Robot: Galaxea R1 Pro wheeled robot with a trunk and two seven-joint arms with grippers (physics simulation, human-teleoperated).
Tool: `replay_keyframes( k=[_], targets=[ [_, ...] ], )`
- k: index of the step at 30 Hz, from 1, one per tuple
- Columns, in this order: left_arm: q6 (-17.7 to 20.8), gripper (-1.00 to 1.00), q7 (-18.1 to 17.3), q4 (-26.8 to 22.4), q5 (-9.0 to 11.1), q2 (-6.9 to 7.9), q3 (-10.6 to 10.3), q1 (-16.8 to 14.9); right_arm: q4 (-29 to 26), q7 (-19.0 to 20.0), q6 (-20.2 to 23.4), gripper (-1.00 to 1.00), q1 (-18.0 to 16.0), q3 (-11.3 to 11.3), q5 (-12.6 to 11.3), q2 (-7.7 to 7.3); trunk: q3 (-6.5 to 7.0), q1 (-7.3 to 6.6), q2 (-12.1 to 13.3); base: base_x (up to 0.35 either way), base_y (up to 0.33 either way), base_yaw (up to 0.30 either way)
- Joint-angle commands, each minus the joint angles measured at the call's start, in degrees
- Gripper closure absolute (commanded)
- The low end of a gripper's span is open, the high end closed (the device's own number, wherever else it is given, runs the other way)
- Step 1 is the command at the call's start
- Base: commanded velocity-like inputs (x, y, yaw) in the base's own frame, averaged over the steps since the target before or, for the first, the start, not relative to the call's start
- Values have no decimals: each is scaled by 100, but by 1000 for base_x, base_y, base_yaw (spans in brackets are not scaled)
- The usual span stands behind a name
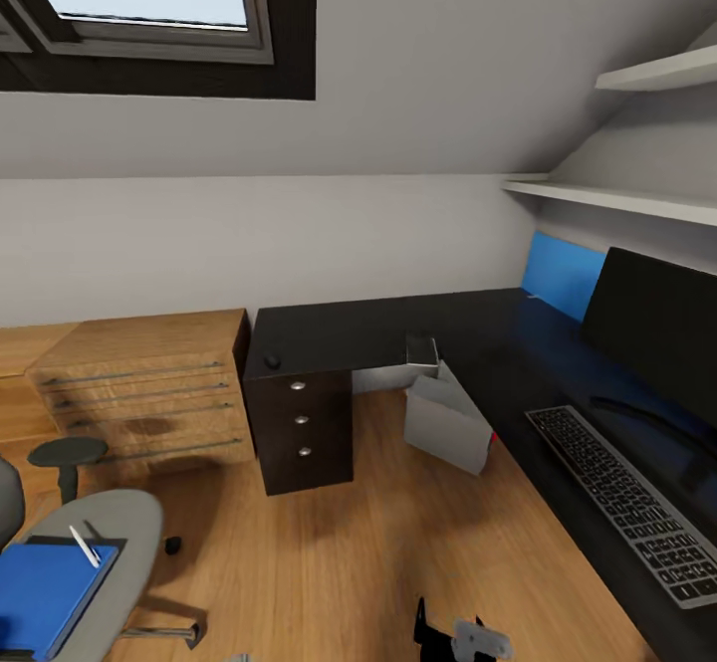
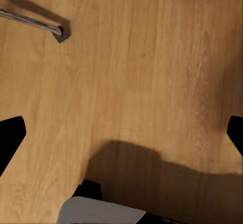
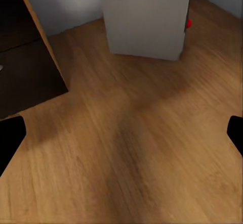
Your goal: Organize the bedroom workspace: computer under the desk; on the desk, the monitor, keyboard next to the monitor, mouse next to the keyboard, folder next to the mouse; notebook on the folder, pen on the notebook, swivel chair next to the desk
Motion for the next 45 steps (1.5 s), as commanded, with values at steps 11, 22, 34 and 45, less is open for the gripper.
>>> replay_keyframes(
  k=[11,22,34,45],
  targets=[
    [-100,-100,-99,642,54,-188,-42,-6,690,21,-463,-100,-7,223,112,-33,-7,4,-4,323,6,135],
    [-427,-100,-105,740,9,-230,-71,-6,776,23,-993,-100,-7,232,123,-41,83,-106,196,327,0,161],
    [-948,-100,-105,740,-177,-225,-90,-6,766,15,-1008,-100,-7,215,117,-43,299,-370,678,326,0,2],
    [-990,-100,-105,755,-172,-233,-99,-6,775,-2,-1258,-100,-7,206,114,-47,317,-392,718,327,-20,248]
  ],
)
